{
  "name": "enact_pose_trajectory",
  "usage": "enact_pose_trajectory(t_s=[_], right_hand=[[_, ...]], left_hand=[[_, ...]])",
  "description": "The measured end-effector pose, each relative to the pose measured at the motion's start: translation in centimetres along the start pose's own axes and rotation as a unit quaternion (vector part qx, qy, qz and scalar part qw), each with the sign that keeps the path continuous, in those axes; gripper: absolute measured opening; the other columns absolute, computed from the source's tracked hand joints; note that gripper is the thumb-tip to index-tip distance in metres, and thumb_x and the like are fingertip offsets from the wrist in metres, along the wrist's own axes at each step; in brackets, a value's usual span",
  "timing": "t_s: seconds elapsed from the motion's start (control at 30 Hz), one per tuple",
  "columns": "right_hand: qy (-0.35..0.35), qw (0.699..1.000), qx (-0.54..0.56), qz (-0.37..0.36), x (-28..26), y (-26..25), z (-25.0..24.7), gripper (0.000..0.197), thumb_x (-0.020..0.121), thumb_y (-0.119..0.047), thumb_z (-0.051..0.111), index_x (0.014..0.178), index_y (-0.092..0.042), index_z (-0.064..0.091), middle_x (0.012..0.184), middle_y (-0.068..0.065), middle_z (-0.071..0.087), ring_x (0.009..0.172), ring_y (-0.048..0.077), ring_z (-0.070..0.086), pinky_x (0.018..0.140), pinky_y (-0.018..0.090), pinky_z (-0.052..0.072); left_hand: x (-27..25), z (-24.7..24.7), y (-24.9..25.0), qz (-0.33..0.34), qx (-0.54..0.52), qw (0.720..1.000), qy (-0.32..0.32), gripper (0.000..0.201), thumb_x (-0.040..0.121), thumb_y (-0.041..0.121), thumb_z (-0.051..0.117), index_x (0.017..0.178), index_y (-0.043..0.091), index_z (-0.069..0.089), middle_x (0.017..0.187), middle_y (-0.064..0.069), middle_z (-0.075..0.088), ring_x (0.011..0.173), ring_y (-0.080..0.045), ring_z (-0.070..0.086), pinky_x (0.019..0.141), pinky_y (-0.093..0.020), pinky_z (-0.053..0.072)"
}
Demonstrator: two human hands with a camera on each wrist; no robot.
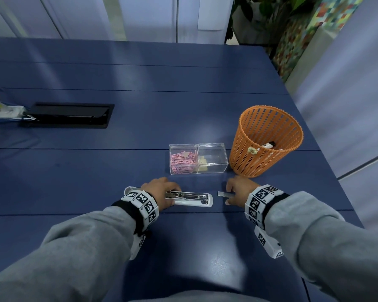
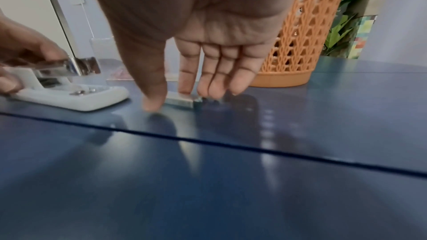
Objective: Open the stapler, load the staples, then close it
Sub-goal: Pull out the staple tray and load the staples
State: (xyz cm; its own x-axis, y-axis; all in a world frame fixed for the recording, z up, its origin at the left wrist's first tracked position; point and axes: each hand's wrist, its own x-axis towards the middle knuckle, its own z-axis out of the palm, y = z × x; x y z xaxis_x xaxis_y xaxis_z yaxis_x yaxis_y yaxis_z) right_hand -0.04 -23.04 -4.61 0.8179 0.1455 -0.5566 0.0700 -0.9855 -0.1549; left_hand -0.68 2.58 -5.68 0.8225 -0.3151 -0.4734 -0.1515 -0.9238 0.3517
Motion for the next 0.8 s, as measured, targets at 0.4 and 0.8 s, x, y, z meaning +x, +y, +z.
enact_pose_trajectory(t_s=[0.4, 0.8], right_hand=[[0.074, 0.984, 0.158, -0.026, -0.9, -2.1, -1.4, 0.012, 0.08, -0.024, 0.064, 0.09, -0.018, 0.061, 0.084, -0.001, 0.06, 0.084, 0.018, 0.06, 0.081, 0.031, 0.05], [0.064, 0.984, 0.037, -0.159, -0.8, -6.7, -0.5, 0.023, 0.083, -0.02, 0.054, 0.1, -0.011, 0.067, 0.108, 0.009, 0.066, 0.098, 0.025, 0.06, 0.088, 0.033, 0.049]], left_hand=[[-1.2, -0.6, -2.7, -0.03, -0.009, 0.999, 0.026, 0.034, 0.078, 0.032, 0.065, 0.111, 0.036, 0.057, 0.116, 0.002, 0.055, 0.112, -0.021, 0.051, 0.098, -0.039, 0.043], [-2.2, -0.8, -4.4, -0.051, -0.028, 0.998, 0.04, 0.035, 0.078, 0.028, 0.063, 0.112, 0.034, 0.057, 0.115, 0.002, 0.055, 0.111, -0.02, 0.052, 0.097, -0.038, 0.041]])
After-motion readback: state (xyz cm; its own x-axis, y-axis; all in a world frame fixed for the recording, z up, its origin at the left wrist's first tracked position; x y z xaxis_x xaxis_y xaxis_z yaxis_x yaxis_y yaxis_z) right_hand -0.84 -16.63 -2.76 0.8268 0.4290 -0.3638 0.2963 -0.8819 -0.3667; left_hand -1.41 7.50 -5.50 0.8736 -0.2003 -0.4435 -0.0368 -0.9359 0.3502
